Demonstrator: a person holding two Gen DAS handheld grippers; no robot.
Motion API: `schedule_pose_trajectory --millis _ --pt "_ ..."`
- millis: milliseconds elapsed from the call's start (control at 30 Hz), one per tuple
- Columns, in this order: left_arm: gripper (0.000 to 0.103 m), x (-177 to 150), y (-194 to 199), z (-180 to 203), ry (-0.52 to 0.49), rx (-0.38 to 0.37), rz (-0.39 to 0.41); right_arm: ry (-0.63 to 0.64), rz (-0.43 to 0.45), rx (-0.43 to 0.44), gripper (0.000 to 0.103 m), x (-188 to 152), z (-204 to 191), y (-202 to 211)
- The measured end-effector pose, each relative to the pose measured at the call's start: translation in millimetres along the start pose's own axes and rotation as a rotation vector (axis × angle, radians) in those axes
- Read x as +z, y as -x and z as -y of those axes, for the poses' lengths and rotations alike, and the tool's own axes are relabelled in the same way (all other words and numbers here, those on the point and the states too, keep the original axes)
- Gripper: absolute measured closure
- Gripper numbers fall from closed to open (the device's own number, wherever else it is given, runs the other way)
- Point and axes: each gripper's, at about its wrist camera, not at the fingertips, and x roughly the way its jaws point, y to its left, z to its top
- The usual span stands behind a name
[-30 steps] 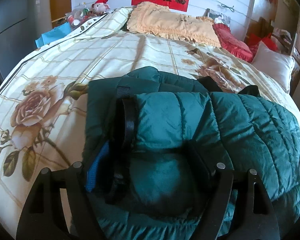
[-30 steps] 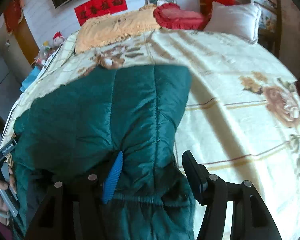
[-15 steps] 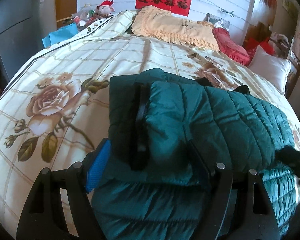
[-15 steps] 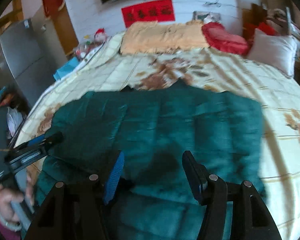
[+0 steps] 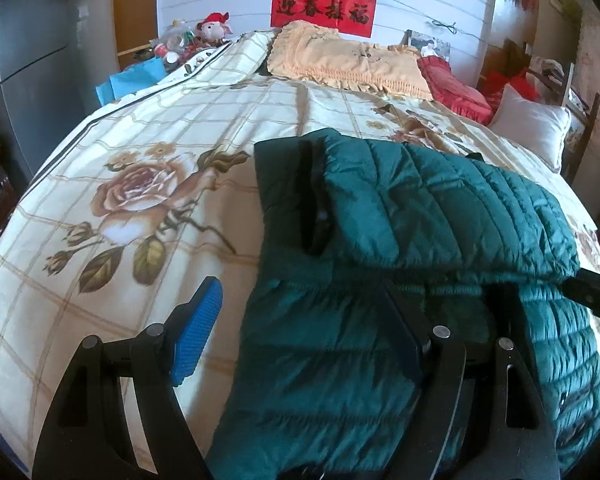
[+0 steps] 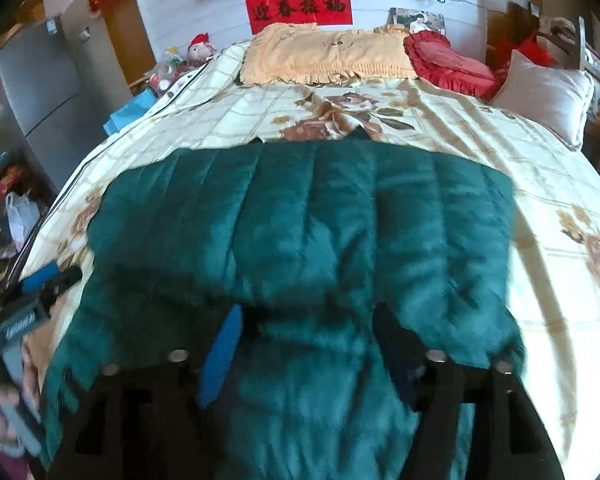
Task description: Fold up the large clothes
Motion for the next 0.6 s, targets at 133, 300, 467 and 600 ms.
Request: schedule_pose_trajectory --millis 133,300,467,600 --pt "0.025 -14.9 11.3 -10.3 0.016 -0.011 -0.008 0.028 -0.022 -0.022 0.033 -31.0 16.6 27.3" --pt "0.025 -37.5 25.7 -17.0 0.018 -0.003 -0.023 -0.013 -0.056 -0.017 0.033 -70.4 39.4 42.3" --pt "0.025 -56.0 42.8 -18.6 0.014 -0.003 -0.028 -0.047 -0.081 -0.017 0.033 -102.5 51.4 50.0" --pt "0.025 -69.6 51.4 -18.0 0.004 -0.008 -0.035 -0.061 -0.085 -0.013 0.033 -114.2 53.5 56.3"
